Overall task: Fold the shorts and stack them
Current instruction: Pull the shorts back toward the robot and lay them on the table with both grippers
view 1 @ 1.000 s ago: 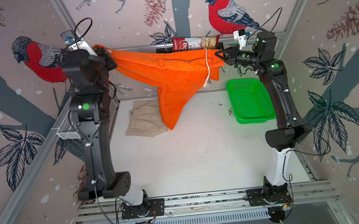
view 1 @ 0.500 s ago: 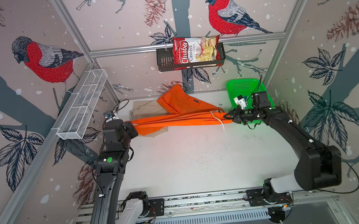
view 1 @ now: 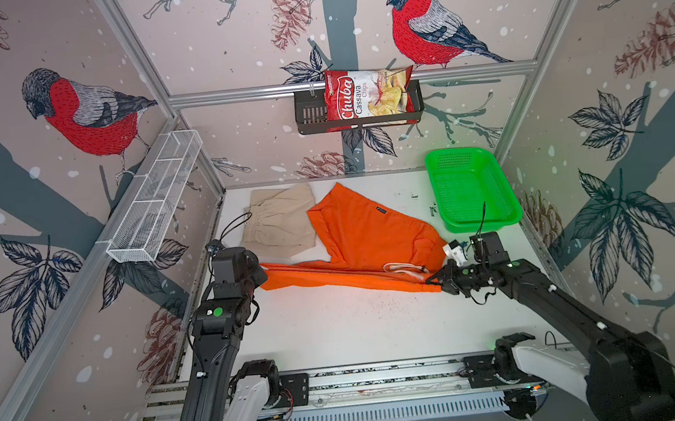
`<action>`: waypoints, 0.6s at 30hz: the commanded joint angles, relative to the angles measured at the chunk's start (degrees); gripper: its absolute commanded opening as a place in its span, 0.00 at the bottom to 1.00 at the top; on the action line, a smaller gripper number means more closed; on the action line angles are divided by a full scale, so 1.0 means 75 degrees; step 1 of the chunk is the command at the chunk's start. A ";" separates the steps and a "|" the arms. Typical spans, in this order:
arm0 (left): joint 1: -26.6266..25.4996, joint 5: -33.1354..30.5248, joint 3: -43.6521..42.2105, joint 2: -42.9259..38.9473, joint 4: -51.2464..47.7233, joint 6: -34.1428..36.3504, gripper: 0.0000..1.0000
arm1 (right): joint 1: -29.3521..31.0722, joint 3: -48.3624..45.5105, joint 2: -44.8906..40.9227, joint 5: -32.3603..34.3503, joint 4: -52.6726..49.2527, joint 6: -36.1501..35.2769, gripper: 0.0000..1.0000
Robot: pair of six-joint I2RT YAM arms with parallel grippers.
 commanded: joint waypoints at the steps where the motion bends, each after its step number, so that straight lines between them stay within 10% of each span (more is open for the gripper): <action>1: 0.0026 -0.0574 -0.0094 -0.0118 0.0149 -0.0216 0.00 | 0.0060 -0.0489 -0.0442 0.0592 -0.0097 0.0539 0.00; 18: 0.0026 0.0380 0.0301 -0.0493 -0.0132 -0.0043 0.00 | 0.0890 -0.1733 -0.1871 0.0858 -0.1511 0.1561 0.00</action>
